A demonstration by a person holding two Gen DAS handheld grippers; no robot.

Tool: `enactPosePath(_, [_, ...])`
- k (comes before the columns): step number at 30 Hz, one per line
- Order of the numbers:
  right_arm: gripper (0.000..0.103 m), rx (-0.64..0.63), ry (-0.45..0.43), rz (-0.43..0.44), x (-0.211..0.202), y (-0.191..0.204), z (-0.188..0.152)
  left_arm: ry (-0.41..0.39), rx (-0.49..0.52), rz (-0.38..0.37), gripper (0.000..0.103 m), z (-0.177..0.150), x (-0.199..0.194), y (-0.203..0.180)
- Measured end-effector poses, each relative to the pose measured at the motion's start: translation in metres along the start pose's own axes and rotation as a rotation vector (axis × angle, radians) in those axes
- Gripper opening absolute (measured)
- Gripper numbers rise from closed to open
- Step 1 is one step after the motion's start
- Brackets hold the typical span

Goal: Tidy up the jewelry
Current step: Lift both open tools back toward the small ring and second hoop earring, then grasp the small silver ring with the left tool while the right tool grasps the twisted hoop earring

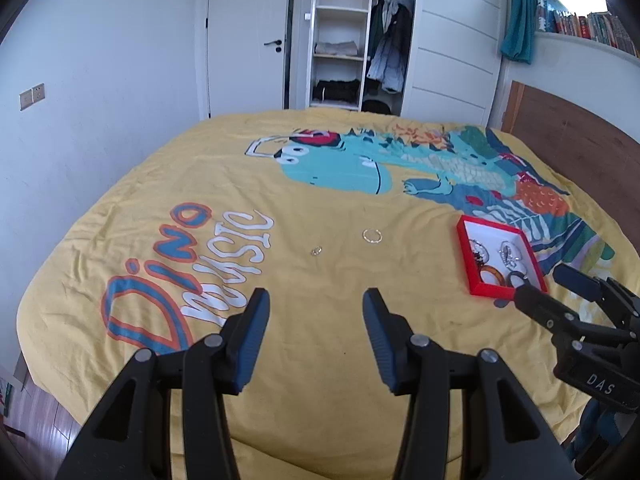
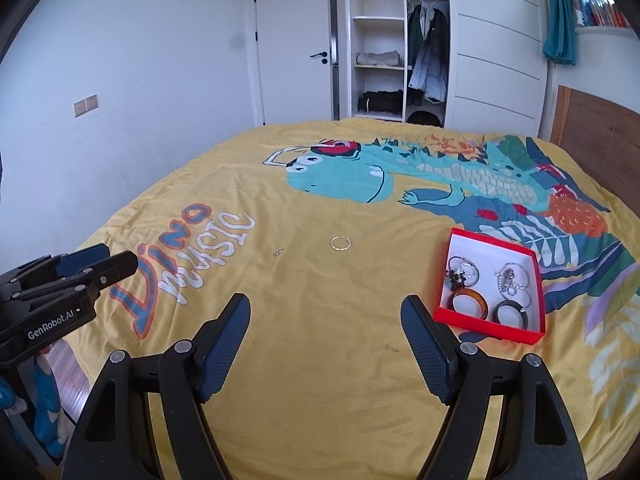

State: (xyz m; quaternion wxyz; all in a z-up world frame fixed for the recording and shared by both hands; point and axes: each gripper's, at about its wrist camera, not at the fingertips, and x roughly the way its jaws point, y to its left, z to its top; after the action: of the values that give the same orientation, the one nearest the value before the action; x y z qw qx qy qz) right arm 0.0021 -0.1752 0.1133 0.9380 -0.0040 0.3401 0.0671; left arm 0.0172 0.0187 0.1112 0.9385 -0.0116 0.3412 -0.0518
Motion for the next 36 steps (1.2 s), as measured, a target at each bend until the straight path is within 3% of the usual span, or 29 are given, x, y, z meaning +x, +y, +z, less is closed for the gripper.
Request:
enactPosePath(11, [0.077, 0.012, 0.073, 0.014, 0.072, -0.014, 0.015, 0.112, -0.012, 0.018, 0.046, 0.008, 0.077, 0.007])
enactPosePath(19, [0.07, -0.018, 0.138, 0.04, 0.142, -0.016, 0.024, 0.211, -0.084, 0.005, 0.046, 0.005, 0.148, 0.043])
enactPosePath(26, [0.063, -0.011, 0.198, 0.058, 0.221, -0.03, 0.032, 0.262, -0.076, -0.046, 0.046, 0.016, 0.214, 0.044])
enactPosePath(36, [0.063, 0.018, 0.262, 0.105, 0.312, -0.049, 0.039, 0.336, -0.111, -0.149, 0.046, 0.034, 0.305, 0.036])
